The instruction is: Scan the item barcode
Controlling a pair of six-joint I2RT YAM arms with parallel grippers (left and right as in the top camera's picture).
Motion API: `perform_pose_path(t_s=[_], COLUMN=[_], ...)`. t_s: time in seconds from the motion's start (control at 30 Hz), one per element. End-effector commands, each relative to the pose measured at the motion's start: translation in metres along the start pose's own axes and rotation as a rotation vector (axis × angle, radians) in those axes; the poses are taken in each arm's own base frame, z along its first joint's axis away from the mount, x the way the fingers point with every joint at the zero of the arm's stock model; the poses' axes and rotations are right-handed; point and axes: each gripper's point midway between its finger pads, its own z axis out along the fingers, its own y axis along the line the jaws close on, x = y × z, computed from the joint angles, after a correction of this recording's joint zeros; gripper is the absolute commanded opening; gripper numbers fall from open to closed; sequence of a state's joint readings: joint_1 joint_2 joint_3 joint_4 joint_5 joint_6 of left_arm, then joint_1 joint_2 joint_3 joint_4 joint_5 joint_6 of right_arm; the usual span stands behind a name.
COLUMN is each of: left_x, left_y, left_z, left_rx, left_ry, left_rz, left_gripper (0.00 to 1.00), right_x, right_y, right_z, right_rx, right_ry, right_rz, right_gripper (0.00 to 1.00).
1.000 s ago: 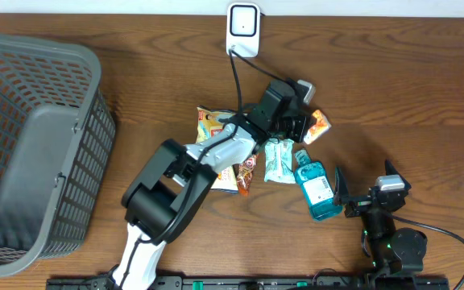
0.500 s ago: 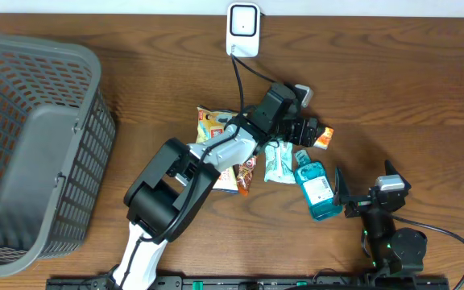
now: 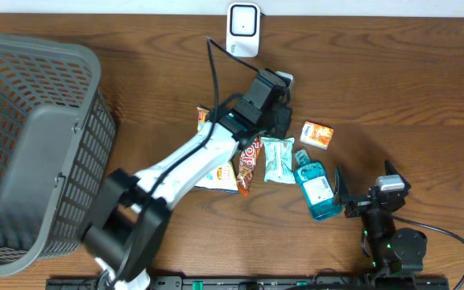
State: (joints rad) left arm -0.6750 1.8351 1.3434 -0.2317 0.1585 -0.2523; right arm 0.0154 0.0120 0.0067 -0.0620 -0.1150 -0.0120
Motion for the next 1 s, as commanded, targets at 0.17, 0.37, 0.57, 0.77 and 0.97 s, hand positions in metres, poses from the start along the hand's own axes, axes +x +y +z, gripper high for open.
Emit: perform_pose_path(t_s=[0.17, 0.37, 0.57, 0.77, 0.97], left_x=[-0.04, -0.077, -0.131, -0.139, -0.122], left_y=[0.035, 0.04, 0.037, 0.027, 0.044], left_z=[-0.095, -0.177, -0.292, -0.386, -0.443], left_rx=[-0.286, -0.411, -0.586, -0.671, -0.804], left_ry=[-0.156, -0.33, -0.659, -0.84, -0.885], left_rz=[0.082, 0.243, 0.365, 0.481, 0.449], left_gripper=[0.07, 0.07, 0.35, 0.99, 1.0], right_x=[0.0, 0.0, 0.0, 0.0, 0.0], right_y=[0.001, 0.001, 0.001, 0.001, 0.001], right_z=[0.0, 0.0, 0.0, 0.0, 0.0], right_rx=[-0.004, -0.004, -0.004, -0.004, -0.004], right_ry=[-0.002, -0.002, -0.002, -0.002, -0.002], right_rz=[-0.009, -0.009, -0.009, -0.009, -0.009], right_gripper=[0.99, 0.99, 0.99, 0.99, 0.99])
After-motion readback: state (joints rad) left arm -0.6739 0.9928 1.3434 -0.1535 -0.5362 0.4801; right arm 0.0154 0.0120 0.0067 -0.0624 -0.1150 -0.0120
